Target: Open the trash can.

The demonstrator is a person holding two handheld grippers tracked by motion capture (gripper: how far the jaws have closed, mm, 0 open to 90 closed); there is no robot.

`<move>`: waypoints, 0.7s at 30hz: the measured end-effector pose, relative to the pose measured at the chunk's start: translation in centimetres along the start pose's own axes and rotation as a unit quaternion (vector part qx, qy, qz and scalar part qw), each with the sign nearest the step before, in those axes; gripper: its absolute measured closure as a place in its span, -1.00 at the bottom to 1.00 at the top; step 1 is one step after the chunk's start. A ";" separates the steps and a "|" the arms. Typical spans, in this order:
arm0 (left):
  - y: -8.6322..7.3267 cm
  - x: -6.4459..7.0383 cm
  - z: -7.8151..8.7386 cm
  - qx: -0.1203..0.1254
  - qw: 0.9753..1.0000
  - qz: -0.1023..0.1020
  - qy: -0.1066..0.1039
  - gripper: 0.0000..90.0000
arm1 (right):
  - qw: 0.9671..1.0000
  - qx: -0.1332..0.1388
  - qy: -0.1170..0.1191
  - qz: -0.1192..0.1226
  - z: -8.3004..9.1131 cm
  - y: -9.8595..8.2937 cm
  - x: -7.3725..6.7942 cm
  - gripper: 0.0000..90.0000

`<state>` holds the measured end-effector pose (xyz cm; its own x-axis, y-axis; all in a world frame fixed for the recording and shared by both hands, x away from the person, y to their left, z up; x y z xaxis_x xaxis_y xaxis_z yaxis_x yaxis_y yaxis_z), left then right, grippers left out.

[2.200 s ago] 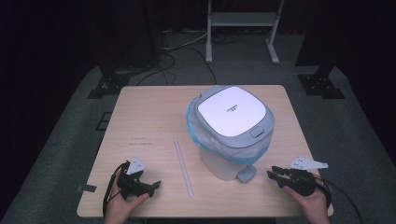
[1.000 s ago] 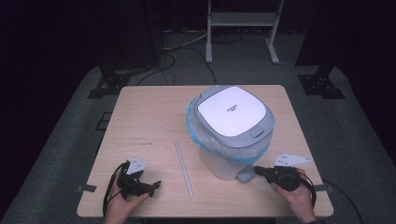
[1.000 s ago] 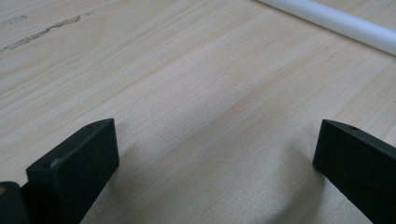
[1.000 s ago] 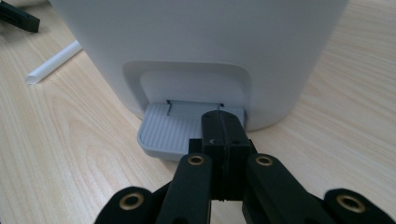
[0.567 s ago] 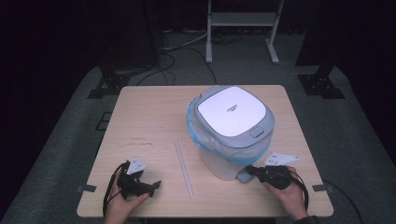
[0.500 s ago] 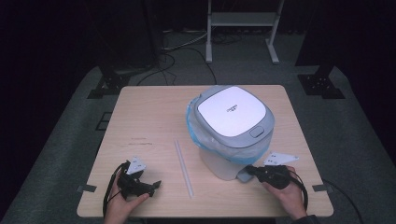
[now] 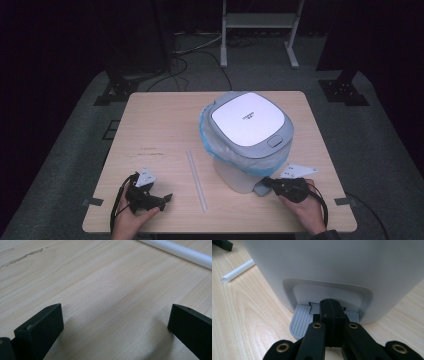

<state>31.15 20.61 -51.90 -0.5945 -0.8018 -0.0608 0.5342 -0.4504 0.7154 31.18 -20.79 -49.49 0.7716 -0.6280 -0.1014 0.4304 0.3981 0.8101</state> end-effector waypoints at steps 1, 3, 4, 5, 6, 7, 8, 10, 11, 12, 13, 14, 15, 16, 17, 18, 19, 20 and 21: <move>0.0 0.0 0.0 0.000 1.000 0.000 0.000 -1.00 | 1.000 0.001 -0.002 0.000 0.0 0.0 0.0 0.99; 0.0 0.0 0.0 0.000 1.000 0.000 0.000 -1.00 | 1.000 0.002 -0.002 0.000 0.0 -0.1 0.0 0.99; 0.0 0.0 0.0 0.000 1.000 0.000 0.000 -1.00 | 1.000 0.002 -0.001 0.000 0.0 -0.1 0.0 0.99; 0.0 0.0 0.0 0.000 1.000 0.000 0.000 -1.00 | 1.000 0.004 -0.001 -0.001 0.0 -0.1 0.0 0.99; 0.0 0.0 0.0 0.000 1.000 0.000 0.000 -1.00 | 1.000 0.004 -0.001 -0.001 0.0 -0.1 0.0 0.99; 0.0 0.0 0.0 0.000 1.000 0.000 0.000 -1.00 | 1.000 0.004 -0.001 0.000 0.0 -0.1 0.0 0.99; 0.0 0.0 0.0 0.000 1.000 0.000 0.000 -1.00 | 1.000 0.005 -0.001 -0.002 0.0 -0.1 0.0 0.99; 0.0 0.0 0.0 0.000 1.000 0.000 0.000 -1.00 | 1.000 0.009 0.003 -0.006 0.0 -0.2 0.1 0.99; 0.0 0.0 0.0 0.000 1.000 0.000 0.000 -1.00 | 1.000 0.010 0.004 -0.007 0.0 -0.3 0.1 1.00; 0.0 0.0 0.0 0.000 1.000 0.000 0.000 -1.00 | 1.000 0.012 0.005 -0.007 0.0 -0.3 0.1 1.00; 0.0 0.0 0.0 0.000 1.000 0.000 0.000 -1.00 | 1.000 0.012 0.001 -0.001 0.0 -0.3 0.0 1.00; 0.0 0.0 0.0 0.000 1.000 0.000 0.000 -1.00 | 1.000 0.012 0.001 -0.001 0.0 -0.3 0.0 1.00; 0.0 0.0 0.0 0.000 1.000 0.000 0.000 -1.00 | 1.000 0.012 -0.001 -0.002 0.0 -0.3 0.0 1.00; 0.0 0.0 0.0 0.000 1.000 0.000 0.000 -1.00 | 1.000 0.013 -0.002 -0.001 -0.1 -0.4 -0.1 1.00; 0.0 0.0 0.0 0.000 1.000 0.000 0.000 -1.00 | 1.000 0.013 -0.002 -0.002 -0.1 -0.4 0.0 1.00; 0.0 0.0 0.0 0.000 1.000 0.000 0.000 -1.00 | 1.000 0.013 -0.002 -0.002 -0.1 -0.4 0.0 1.00; 0.0 0.0 0.0 0.000 1.000 0.000 0.001 -1.00 | 1.000 0.014 -0.002 -0.003 -0.1 -0.4 0.0 1.00; 0.0 0.0 0.0 0.000 1.000 0.000 0.001 -1.00 | 1.000 0.014 -0.002 -0.003 -0.1 -0.4 -0.1 1.00; 0.0 0.0 0.0 0.000 1.000 0.000 0.001 -1.00 | 1.000 0.014 -0.003 0.001 -0.1 -0.5 -0.1 1.00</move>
<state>31.18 20.58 -51.90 -0.5935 -0.8025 -0.0612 0.5341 -0.4496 0.7160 30.98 -20.86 -49.94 0.7698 -0.6310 -0.0962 0.4155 0.3810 0.8260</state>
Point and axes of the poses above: each handheld gripper's, and its own axes: z roughly backward along the jaws, y roughly out of its top, x roughly to its right, the point moved 5 cm from there along -z, roughly forward along the jaws, and after that the axes turned 4 degrees about y, right-handed, at the moved point
